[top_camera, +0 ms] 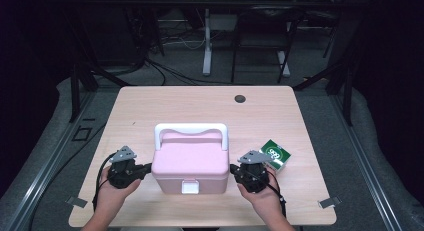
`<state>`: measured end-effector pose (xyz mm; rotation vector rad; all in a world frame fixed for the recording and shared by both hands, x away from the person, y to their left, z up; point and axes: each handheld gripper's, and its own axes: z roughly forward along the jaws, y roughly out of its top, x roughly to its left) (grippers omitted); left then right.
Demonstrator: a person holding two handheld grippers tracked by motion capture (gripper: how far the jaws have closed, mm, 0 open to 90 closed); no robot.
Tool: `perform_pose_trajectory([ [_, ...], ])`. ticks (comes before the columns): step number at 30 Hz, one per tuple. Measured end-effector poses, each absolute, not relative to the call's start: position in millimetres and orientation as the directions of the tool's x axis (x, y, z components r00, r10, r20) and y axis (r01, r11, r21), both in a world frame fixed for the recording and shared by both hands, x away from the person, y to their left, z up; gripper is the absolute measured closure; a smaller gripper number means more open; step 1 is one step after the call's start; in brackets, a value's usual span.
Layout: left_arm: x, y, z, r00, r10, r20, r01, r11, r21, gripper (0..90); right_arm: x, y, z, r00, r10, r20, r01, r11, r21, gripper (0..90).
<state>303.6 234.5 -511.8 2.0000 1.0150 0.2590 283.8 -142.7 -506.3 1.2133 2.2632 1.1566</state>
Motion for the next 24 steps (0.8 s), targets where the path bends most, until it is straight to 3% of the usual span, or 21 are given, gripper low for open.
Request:
perform_pose_trajectory([
  [24, 295.7, 228.3, -516.8, 0.696, 0.684, -0.219, 0.566, -0.334, 0.754, 89.8, 268.1, -161.9, -512.5, -0.572, 0.809, 0.138, 0.549, 0.253, 0.796, 90.0],
])
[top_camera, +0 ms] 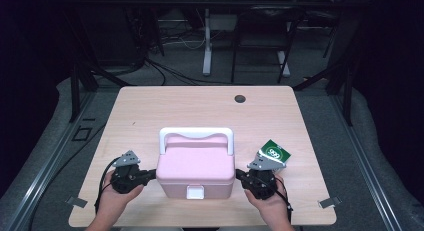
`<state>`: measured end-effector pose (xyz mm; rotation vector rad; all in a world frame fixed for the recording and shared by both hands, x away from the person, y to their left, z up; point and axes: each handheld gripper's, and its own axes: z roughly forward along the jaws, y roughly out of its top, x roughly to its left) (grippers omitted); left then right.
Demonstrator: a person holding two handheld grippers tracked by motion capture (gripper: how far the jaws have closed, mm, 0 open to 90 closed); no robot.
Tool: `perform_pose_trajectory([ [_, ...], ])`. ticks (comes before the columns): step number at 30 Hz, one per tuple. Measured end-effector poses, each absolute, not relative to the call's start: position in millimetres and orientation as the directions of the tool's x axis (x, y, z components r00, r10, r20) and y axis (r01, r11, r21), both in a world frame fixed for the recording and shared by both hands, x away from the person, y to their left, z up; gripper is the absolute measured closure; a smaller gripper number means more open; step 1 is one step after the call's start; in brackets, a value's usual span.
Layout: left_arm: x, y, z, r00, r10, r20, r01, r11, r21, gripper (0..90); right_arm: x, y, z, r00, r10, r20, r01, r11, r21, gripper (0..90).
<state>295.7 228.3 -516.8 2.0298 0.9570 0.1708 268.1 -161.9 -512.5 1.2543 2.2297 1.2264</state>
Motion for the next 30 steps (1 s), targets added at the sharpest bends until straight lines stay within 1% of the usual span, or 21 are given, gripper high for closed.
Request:
perform_pose_trajectory([
  [6, 298.1, 229.3, -520.2, 0.689, 0.69, -0.223, 0.579, -0.339, 0.741, 84.0, 268.4, -162.4, -513.3, -0.574, 0.811, 0.112, 0.541, 0.273, 0.796, 85.0],
  [13, 299.8, 230.4, -519.4, 0.682, 0.702, -0.208, 0.58, -0.346, 0.737, 73.8, 270.4, -165.6, -513.0, -0.586, 0.803, 0.11, 0.542, 0.288, 0.789, 78.5],
  [16, 300.9, 231.6, -517.9, 0.682, 0.702, -0.208, 0.584, -0.35, 0.732, 70.5, 270.9, -167.2, -511.7, -0.583, 0.805, 0.11, 0.547, 0.289, 0.786, 73.4],
  [21, 303.3, 234.5, -510.2, 0.686, 0.692, -0.223, 0.587, -0.347, 0.731, 66.4, 274.1, -174.0, -506.4, -0.582, 0.798, 0.156, 0.568, 0.262, 0.78, 64.1],
  [22, 304.1, 234.9, -508.0, 0.685, 0.691, -0.23, 0.59, -0.34, 0.732, 66.0, 275.2, -175.4, -505.4, -0.594, 0.786, 0.171, 0.567, 0.259, 0.782, 63.5],
  [24, 305.8, 236.1, -502.3, 0.684, 0.69, -0.235, 0.588, -0.331, 0.738, 65.1, 276.1, -175.3, -501.8, -0.578, 0.802, 0.149, 0.57, 0.266, 0.778, 62.9],
  [25, 306.8, 236.5, -499.3, 0.685, 0.689, -0.237, 0.586, -0.328, 0.741, 64.5, 277.0, -175.7, -500.0, -0.588, 0.793, 0.16, 0.568, 0.263, 0.78, 62.9],
  [27, 308.2, 236.9, -492.6, 0.686, 0.693, -0.222, 0.581, -0.337, 0.741, 63.8, 279.2, -175.8, -495.4, -0.596, 0.789, 0.15, 0.56, 0.274, 0.782, 62.9],
  [28, 308.7, 237.3, -489.3, 0.687, 0.694, -0.213, 0.578, -0.345, 0.74, 63.0, 279.6, -175.4, -492.3, -0.586, 0.8, 0.128, 0.558, 0.283, 0.78, 62.8],
  [29, 309.3, 237.9, -486.2, 0.69, 0.693, -0.211, 0.577, -0.348, 0.739, 61.7, 281.2, -176.7, -489.8, -0.612, 0.777, 0.151, 0.551, 0.281, 0.786, 62.3],
  [30, 309.9, 238.6, -483.0, 0.692, 0.691, -0.211, 0.577, -0.352, 0.737, 61.4, 281.5, -176.4, -486.6, -0.598, 0.791, 0.13, 0.55, 0.286, 0.785, 62.0],
])
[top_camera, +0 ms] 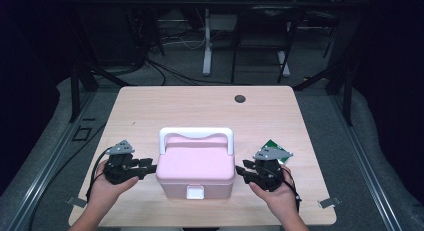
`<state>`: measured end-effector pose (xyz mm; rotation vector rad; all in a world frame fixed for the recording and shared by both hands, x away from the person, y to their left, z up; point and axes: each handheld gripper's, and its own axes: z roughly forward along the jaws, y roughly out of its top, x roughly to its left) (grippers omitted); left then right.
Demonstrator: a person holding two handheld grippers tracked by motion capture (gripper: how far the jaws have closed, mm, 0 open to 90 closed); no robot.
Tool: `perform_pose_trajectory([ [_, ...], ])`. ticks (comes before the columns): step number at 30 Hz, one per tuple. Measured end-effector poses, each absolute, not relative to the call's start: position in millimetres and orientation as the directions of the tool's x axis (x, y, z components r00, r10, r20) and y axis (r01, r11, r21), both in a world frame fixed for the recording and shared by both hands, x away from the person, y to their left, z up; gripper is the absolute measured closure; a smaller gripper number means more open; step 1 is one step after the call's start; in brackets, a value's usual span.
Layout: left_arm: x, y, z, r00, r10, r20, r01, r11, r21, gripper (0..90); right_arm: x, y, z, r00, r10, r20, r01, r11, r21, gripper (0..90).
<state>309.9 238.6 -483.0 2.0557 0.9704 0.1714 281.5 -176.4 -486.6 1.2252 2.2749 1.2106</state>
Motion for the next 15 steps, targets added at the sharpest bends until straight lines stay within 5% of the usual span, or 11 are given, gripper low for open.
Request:
perform_pose_trajectory([
  [15, 317.8, 234.8, -444.2, 0.728, 0.654, -0.205, 0.562, -0.4, 0.724, 55.2, 292.7, -171.7, -446.9, -0.67, 0.733, 0.114, 0.551, 0.389, 0.738, 57.6],
])
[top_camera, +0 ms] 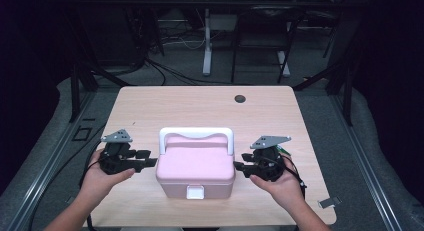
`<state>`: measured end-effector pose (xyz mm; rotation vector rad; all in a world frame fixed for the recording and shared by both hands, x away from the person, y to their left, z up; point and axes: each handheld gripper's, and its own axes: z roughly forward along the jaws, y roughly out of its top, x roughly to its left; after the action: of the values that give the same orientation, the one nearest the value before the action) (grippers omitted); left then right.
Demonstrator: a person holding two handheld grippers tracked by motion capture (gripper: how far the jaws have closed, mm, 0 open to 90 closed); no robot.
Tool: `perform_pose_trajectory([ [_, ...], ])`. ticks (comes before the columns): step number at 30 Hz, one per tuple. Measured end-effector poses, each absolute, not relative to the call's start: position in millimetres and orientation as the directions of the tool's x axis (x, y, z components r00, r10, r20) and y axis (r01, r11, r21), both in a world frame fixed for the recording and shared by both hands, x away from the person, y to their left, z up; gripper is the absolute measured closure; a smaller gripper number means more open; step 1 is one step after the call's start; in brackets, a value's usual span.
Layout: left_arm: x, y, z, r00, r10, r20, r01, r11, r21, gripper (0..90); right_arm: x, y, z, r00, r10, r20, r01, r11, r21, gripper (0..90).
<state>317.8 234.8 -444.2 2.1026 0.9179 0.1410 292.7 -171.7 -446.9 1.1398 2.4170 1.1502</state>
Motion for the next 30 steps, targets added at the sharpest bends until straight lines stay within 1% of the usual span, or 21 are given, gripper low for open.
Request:
perform_pose_trajectory([
  [5, 322.1, 231.8, -436.2, 0.733, 0.639, -0.235, 0.578, -0.4, 0.711, 55.2, 297.5, -170.3, -440.0, -0.682, 0.719, 0.133, 0.564, 0.401, 0.722, 56.9],
  [8, 323.6, 227.8, -432.8, 0.737, 0.64, -0.217, 0.572, -0.42, 0.704, 54.7, 299.2, -168.2, -436.1, -0.684, 0.719, 0.118, 0.56, 0.415, 0.717, 56.8],
  [13, 329.3, 221.8, -431.0, 0.742, 0.642, -0.194, 0.566, -0.444, 0.695, 52.5, 305.0, -166.1, -430.7, -0.706, 0.692, 0.153, 0.557, 0.409, 0.723, 54.5],
  [19, 336.7, 217.3, -429.9, 0.754, 0.625, -0.201, 0.556, -0.443, 0.704, 51.3, 315.1, -164.6, -432.0, -0.716, 0.674, 0.18, 0.559, 0.4, 0.726, 52.7],
  [22, 340.4, 213.8, -430.6, 0.764, 0.603, -0.227, 0.558, -0.442, 0.702, 51.6, 319.3, -164.1, -433.0, -0.719, 0.668, 0.192, 0.56, 0.394, 0.729, 52.6],
  [25, 343.0, 210.6, -430.7, 0.768, 0.596, -0.235, 0.557, -0.441, 0.704, 51.7, 323.5, -163.9, -434.1, -0.719, 0.664, 0.205, 0.564, 0.387, 0.729, 52.4],
  [30, 347.3, 208.1, -430.8, 0.766, 0.599, -0.231, 0.558, -0.443, 0.702, 52.8, 329.7, -163.2, -436.1, -0.734, 0.645, 0.213, 0.552, 0.383, 0.741, 52.6],
])
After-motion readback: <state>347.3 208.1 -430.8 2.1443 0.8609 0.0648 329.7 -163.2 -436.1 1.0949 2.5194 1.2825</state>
